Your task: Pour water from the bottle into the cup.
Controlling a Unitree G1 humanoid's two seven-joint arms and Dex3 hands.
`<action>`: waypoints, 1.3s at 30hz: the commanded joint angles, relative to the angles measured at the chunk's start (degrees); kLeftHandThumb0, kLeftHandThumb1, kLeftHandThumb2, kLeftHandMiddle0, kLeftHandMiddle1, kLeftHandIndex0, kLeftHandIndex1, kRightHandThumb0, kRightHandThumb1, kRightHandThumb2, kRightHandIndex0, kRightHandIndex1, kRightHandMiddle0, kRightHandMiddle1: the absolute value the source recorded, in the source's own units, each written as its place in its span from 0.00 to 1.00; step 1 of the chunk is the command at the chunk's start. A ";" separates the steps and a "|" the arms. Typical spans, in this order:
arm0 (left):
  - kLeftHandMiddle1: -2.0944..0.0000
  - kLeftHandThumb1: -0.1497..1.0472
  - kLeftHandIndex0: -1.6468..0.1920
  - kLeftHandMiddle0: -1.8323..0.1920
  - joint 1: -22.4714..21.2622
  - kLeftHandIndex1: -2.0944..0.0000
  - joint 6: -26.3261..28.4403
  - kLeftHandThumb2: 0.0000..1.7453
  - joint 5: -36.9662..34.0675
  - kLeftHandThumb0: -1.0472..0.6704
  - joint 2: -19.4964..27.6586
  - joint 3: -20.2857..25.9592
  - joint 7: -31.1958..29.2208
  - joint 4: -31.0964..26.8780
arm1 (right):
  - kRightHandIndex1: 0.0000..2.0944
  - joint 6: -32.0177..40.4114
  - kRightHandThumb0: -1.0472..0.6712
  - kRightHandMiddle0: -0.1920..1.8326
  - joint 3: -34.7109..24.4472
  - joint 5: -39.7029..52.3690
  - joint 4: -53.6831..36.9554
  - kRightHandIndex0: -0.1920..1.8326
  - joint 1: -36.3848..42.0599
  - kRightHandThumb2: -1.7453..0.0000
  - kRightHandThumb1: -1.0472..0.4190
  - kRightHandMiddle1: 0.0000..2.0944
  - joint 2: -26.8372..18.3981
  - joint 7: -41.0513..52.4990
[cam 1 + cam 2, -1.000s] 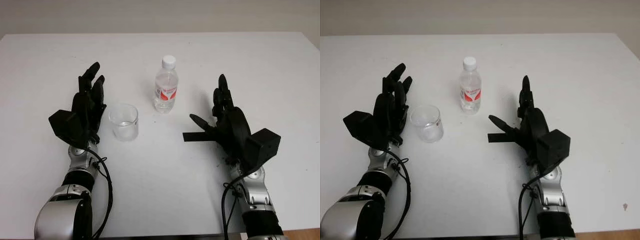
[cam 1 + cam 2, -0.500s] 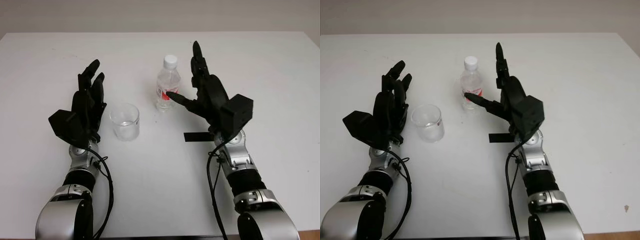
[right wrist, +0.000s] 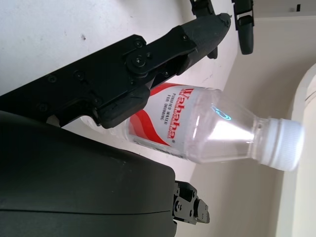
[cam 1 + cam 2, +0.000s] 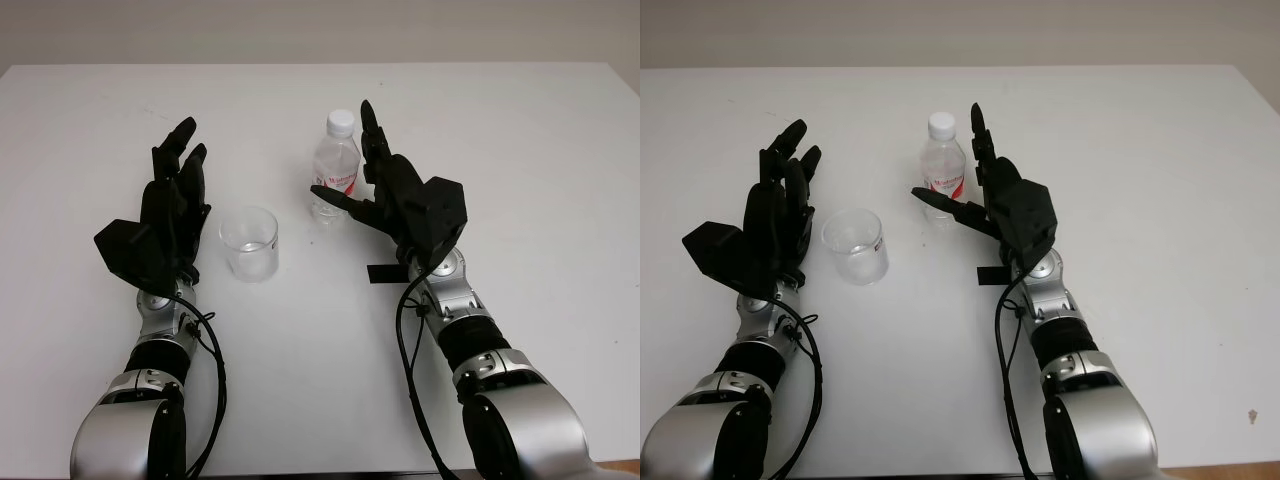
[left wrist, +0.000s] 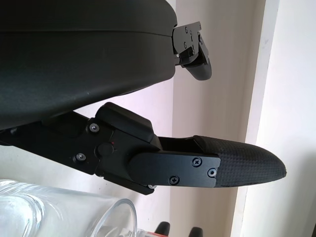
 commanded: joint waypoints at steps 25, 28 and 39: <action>0.68 1.00 1.00 1.00 2.90 0.60 -0.30 0.24 -0.19 0.00 -1.15 0.34 0.58 0.52 | 0.00 -0.71 0.11 0.00 -0.57 0.23 13.21 0.00 -10.37 0.97 0.13 0.00 3.14 1.07; 0.68 1.00 1.00 1.00 2.93 0.61 -0.41 0.24 0.01 0.00 -1.04 0.19 0.56 0.54 | 0.00 -0.53 0.12 0.00 -0.67 0.22 13.30 0.00 -10.64 0.97 0.14 0.00 3.19 1.19; 0.68 1.00 1.00 1.00 2.69 0.60 -0.61 0.24 -0.11 0.00 -1.20 0.29 0.59 0.69 | 0.83 0.90 0.29 0.27 -2.06 0.36 13.92 0.32 -11.08 0.96 0.09 0.84 4.27 -6.32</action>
